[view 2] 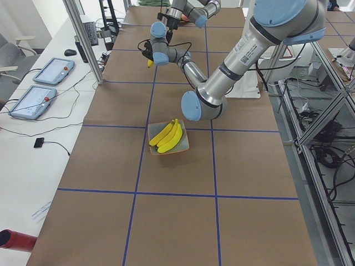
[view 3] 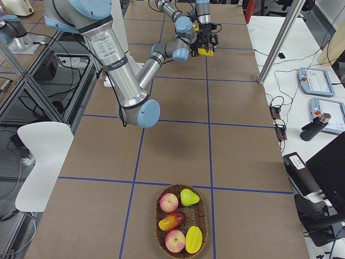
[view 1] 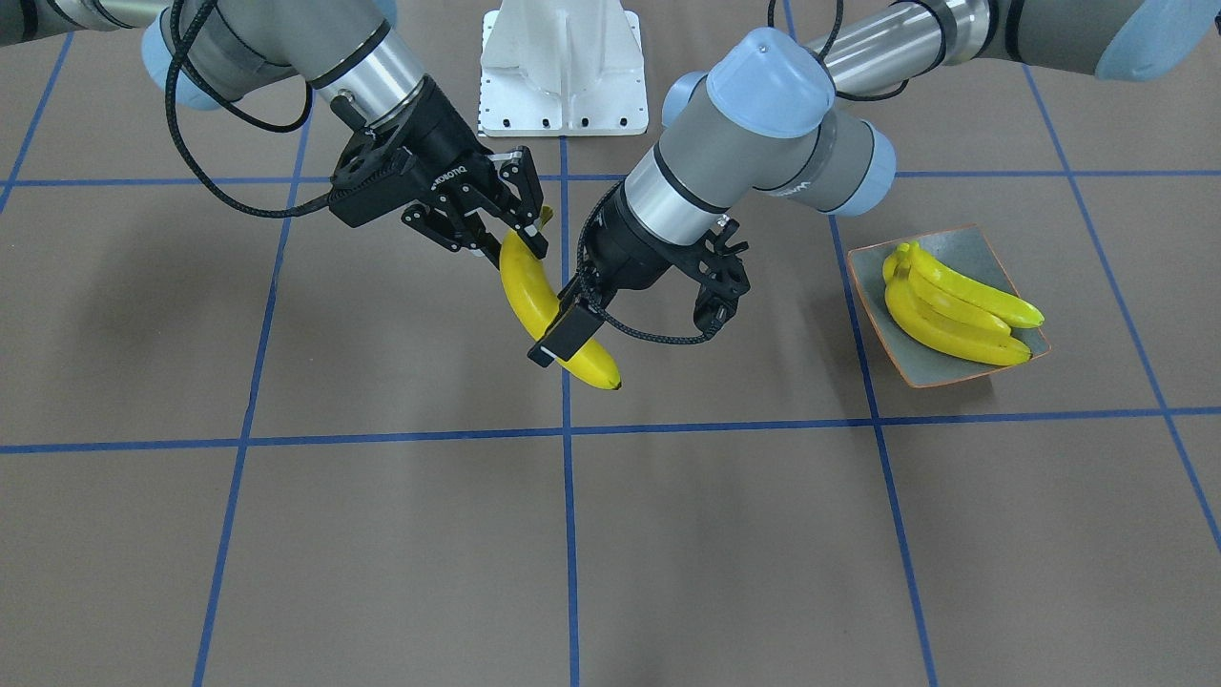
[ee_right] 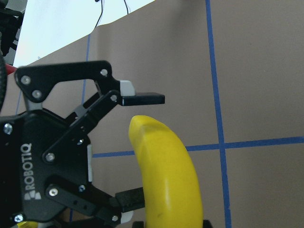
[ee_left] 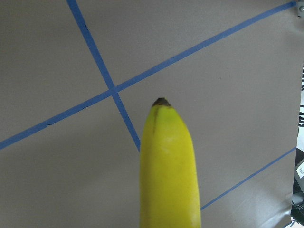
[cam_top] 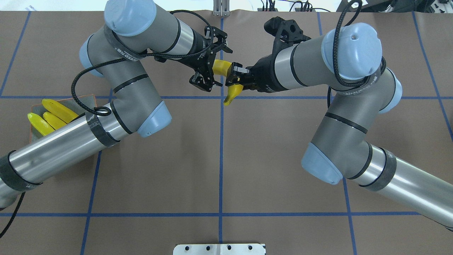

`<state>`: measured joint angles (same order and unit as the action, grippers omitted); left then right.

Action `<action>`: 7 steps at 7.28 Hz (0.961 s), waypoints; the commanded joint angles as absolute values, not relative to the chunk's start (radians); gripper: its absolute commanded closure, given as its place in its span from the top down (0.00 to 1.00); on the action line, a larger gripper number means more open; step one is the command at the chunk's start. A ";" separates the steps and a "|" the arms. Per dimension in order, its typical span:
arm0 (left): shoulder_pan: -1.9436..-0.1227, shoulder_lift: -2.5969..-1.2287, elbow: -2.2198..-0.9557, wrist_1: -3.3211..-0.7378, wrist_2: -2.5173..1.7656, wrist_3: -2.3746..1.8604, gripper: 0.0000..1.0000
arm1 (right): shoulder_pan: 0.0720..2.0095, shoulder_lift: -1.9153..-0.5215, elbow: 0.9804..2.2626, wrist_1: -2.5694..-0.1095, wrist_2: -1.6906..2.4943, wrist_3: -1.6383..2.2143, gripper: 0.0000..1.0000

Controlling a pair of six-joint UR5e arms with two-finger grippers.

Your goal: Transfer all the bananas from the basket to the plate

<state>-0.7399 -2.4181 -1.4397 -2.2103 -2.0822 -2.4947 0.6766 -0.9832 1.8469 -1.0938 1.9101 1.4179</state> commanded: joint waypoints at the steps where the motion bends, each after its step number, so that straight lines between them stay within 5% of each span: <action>1: -0.730 -2.428 -1.422 -2.210 -2.077 -2.493 1.00 | 0.676 -0.985 1.847 -1.094 1.913 1.417 0.00; 4: -0.718 -2.430 -1.414 -2.212 -2.077 -2.480 0.99 | 0.675 -0.985 1.848 -1.094 1.913 1.417 0.00; 7: -0.719 -2.424 -1.422 -2.212 -2.077 -2.477 0.70 | 0.676 -0.989 1.848 -1.094 1.913 1.416 0.00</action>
